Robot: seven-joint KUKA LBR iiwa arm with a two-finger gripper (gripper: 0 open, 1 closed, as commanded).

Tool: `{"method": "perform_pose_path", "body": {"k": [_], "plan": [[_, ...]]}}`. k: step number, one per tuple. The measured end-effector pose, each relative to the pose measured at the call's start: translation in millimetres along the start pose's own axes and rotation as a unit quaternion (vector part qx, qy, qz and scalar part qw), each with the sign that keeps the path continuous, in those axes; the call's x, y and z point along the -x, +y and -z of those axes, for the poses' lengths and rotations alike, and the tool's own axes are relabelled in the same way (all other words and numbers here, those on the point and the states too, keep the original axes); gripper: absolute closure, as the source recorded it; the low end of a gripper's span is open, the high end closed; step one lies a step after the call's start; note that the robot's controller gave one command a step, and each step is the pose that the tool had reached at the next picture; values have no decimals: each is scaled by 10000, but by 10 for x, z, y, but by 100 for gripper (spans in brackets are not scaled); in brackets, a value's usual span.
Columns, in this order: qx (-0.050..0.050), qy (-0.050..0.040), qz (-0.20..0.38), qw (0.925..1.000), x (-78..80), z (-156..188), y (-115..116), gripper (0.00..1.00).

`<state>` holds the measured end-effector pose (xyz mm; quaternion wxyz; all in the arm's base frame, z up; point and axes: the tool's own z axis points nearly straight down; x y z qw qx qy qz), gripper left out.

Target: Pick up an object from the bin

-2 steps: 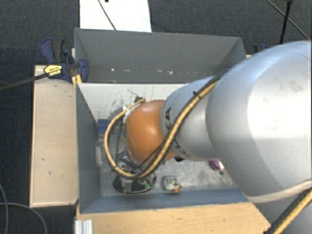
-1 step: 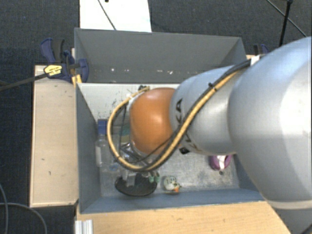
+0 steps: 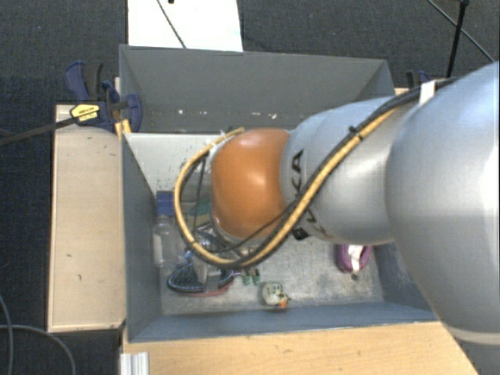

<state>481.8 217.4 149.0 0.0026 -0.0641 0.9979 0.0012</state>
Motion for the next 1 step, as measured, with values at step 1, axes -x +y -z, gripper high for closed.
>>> {"method": "perform_pose_path", "body": {"k": [1], "plan": [[2, -5, -9, 10000, 18, 285, 2, 100]]}}
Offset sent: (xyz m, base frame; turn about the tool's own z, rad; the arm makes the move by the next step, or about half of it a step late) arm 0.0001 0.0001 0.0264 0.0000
